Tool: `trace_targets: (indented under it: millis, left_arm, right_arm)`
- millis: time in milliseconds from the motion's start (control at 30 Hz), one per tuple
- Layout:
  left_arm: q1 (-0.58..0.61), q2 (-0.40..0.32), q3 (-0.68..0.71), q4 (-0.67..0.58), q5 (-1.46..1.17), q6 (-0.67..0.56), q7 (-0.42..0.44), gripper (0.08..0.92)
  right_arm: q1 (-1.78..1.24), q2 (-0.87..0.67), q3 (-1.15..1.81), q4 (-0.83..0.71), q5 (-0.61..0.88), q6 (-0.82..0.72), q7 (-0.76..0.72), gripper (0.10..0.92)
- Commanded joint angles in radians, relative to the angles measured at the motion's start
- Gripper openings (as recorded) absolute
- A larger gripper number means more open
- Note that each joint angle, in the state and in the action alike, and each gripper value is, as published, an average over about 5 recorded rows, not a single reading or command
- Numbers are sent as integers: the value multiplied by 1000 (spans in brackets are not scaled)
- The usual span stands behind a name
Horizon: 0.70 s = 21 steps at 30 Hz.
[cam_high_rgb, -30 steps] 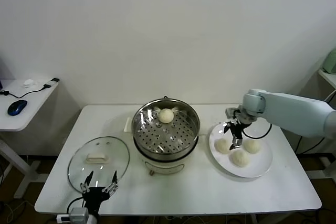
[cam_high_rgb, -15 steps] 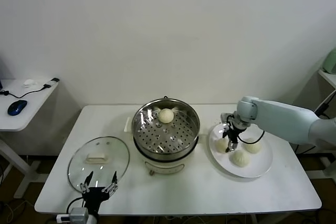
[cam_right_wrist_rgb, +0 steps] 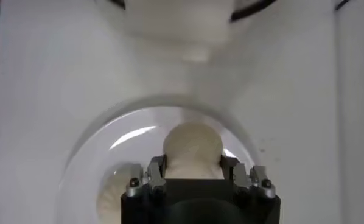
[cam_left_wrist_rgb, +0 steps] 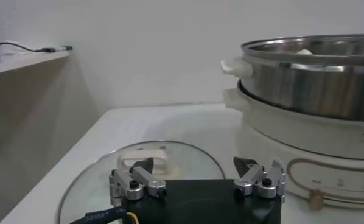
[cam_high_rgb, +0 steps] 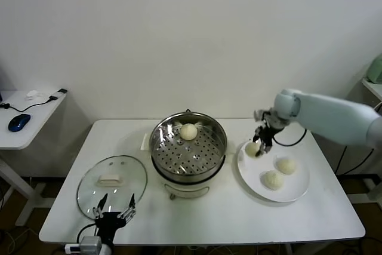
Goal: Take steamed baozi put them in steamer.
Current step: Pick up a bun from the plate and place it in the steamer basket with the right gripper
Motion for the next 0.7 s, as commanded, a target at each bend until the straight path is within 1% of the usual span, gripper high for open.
trace_targets:
  millis: [33, 100, 167, 267, 400, 500, 700]
  left_arm:
    - [0, 2, 2, -6, 1, 0, 0, 823]
    - [0, 3, 4, -9, 1, 1, 1, 823]
    - [-2, 3, 4, -13, 1, 4, 1, 823]
    - [-4, 3, 3, -18, 1, 6, 0, 823]
    - [1, 4, 2, -22, 2, 6, 0, 823]
    - [11, 6, 4, -20, 4, 4, 0, 823]
    - [14, 3, 5, -20, 7, 3, 1, 823]
  right_arm:
    - [452, 154, -106, 182, 374, -87, -17, 602]
    - [434, 224, -61, 247, 431, -138, 46, 602]
    - [384, 293, -22, 287, 455, -180, 105, 602]
    - [281, 372, 9, 298, 460, -233, 181, 602]
    - [145, 441, 15, 258, 424, -290, 268, 602]
    - [55, 469, 22, 200, 379, -334, 323, 602]
    - [-84, 505, 46, 90, 313, -376, 367, 602]
